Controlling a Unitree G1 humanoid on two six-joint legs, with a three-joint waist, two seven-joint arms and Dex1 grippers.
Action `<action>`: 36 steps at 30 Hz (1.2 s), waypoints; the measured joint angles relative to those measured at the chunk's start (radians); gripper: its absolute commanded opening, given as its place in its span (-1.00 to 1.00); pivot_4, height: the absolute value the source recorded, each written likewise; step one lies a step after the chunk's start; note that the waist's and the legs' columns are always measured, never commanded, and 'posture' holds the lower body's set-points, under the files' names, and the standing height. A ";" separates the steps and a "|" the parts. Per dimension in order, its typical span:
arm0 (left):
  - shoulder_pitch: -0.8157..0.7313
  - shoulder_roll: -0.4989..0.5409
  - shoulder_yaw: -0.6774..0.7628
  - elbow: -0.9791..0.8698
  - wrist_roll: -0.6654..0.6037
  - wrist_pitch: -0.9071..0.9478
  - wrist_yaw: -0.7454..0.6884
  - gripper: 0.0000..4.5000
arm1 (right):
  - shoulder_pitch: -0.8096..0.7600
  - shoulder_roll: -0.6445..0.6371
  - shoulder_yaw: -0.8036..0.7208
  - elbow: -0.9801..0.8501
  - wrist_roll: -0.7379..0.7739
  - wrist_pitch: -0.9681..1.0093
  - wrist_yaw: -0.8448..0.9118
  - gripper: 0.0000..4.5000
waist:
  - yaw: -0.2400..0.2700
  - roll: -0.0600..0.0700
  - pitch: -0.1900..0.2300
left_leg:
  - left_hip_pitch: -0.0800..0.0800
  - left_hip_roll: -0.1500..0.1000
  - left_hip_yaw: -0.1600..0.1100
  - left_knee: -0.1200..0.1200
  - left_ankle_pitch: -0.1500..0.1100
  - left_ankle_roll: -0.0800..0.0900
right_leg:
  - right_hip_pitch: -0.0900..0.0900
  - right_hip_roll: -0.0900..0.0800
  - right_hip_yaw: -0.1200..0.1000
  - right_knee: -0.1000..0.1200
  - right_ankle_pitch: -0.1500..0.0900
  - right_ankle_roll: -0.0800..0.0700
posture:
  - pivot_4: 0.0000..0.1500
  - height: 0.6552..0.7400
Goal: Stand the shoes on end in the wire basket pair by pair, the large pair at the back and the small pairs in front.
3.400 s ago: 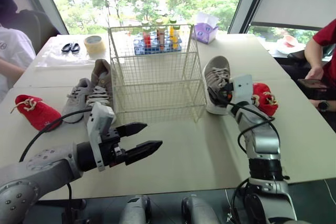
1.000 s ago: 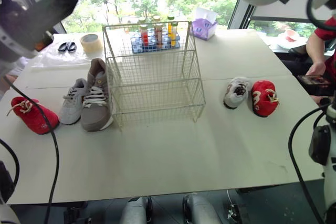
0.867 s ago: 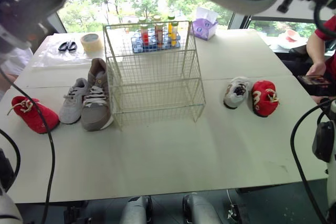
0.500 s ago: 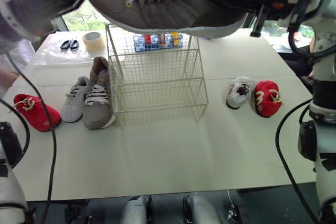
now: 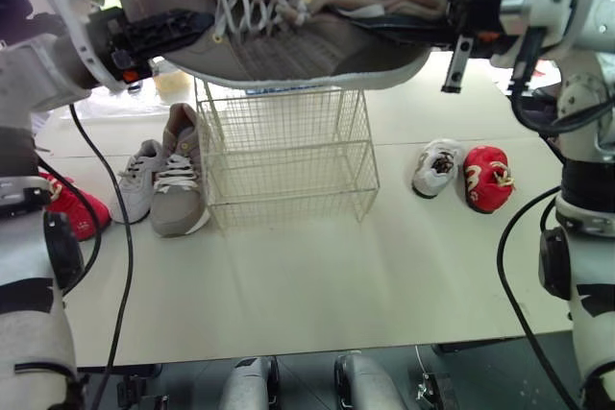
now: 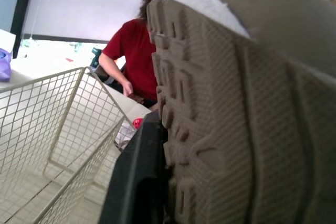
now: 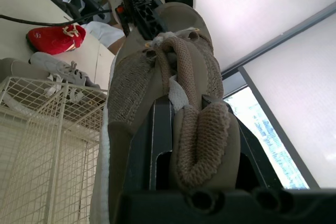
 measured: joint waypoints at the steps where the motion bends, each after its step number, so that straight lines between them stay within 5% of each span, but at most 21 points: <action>1: 0.028 -0.014 0.027 -0.037 -0.006 0.009 0.030 -0.69 | 0.018 0.005 -0.011 -0.021 0.023 0.048 -0.020 -0.42 | 0.001 0.000 0.000 | 0.000 0.001 0.000 0.000 0.000 0.000 | 0.000 0.000 0.000 0.000 0.000 0.000 | 1.00 0.88; 5: 0.140 -0.115 0.192 -0.191 -0.105 0.054 0.208 -0.69 | 0.045 0.057 -0.123 -0.012 0.160 0.224 -0.156 0.39 | 0.007 0.000 0.000 | 0.000 0.001 -0.003 0.002 0.002 -0.003 | 0.001 -0.003 -0.001 0.002 0.000 0.000 | 1.00 0.88; 8: 0.255 -0.289 0.379 -0.427 -0.297 0.055 0.549 -0.69 | 0.122 0.130 -0.325 0.005 0.341 0.377 -0.360 0.99 | 0.012 -0.004 -0.002 | 0.001 0.000 -0.006 0.003 0.002 -0.003 | 0.007 -0.007 -0.002 -0.001 0.000 0.001 | 1.00 0.88; 13: 0.404 -0.587 0.525 -0.765 -0.627 -0.170 1.023 -0.69 | 0.324 0.337 -0.549 0.006 0.578 0.522 -0.701 0.99 | 0.018 -0.006 -0.003 | 0.003 0.000 -0.006 0.003 0.002 -0.003 | 0.008 -0.008 -0.001 0.000 0.002 0.002 | 1.00 0.88; 19: 0.455 -0.812 0.406 -0.906 -0.631 -0.411 1.145 -0.69 | 0.311 0.533 -0.428 -0.045 0.784 0.636 -0.785 0.99 | 0.021 -0.003 -0.002 | 0.006 -0.003 -0.004 0.002 0.000 0.001 | 0.009 -0.002 -0.002 0.001 0.002 0.002 | 1.00 0.88; 36: 0.612 -0.785 0.212 -0.900 -0.599 -0.523 1.127 -0.69 | 0.147 0.480 -0.298 0.013 0.790 0.622 -0.604 0.99 | 0.025 -0.003 -0.003 | 0.006 -0.002 -0.005 0.004 -0.002 0.004 | 0.013 -0.001 -0.003 -0.003 0.002 0.002 | 1.00 0.88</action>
